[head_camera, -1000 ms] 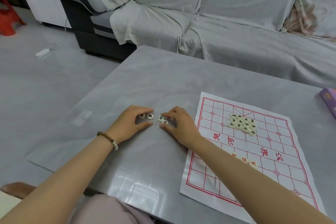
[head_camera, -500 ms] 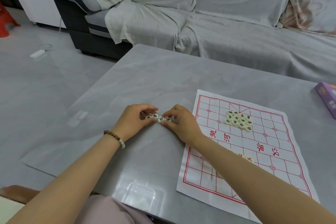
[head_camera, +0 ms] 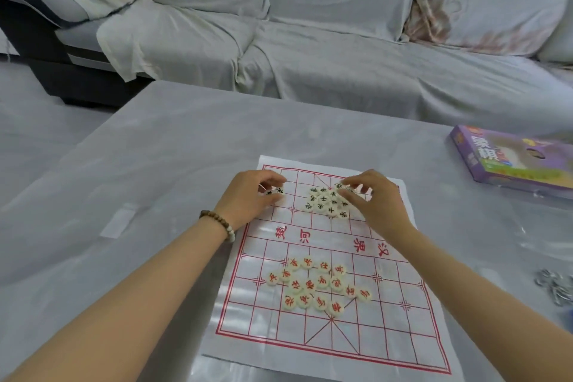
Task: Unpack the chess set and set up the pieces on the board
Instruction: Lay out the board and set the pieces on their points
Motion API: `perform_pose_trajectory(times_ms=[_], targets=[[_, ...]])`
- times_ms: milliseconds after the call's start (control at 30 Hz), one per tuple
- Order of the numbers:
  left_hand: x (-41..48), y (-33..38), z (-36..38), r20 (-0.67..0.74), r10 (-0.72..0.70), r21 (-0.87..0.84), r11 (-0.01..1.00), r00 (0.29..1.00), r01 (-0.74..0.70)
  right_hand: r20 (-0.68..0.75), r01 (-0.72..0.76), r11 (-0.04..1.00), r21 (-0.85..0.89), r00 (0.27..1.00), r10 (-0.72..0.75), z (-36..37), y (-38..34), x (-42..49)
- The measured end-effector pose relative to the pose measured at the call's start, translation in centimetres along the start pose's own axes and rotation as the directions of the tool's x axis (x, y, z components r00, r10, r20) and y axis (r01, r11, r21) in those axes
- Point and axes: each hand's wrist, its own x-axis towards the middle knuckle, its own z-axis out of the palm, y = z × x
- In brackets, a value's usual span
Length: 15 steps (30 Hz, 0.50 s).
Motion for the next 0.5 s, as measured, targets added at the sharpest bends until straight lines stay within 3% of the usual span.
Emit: perform_pose_trajectory(times_ms=[133, 333, 500], targets=[[1.5, 0.1, 2.0, 0.068, -0.015, 0.016, 1.000, 0.998, 0.014, 0.031, -0.063, 0.996, -0.057, 0.997, 0.065, -1.5, 4.0, -0.3], [1.5, 0.7, 3.3, 0.050, -0.014, -0.005, 1.000, 0.999, 0.014, 0.113, -0.048, 0.997, -0.059, 0.992, 0.055, -0.6, 5.6, -1.2], [-1.2, 1.2, 2.3, -0.112, -0.061, 0.075, 0.995, 0.992, 0.069, 0.070, -0.045, 0.999, 0.030, 0.997, 0.043, -1.1, 4.6, -2.5]])
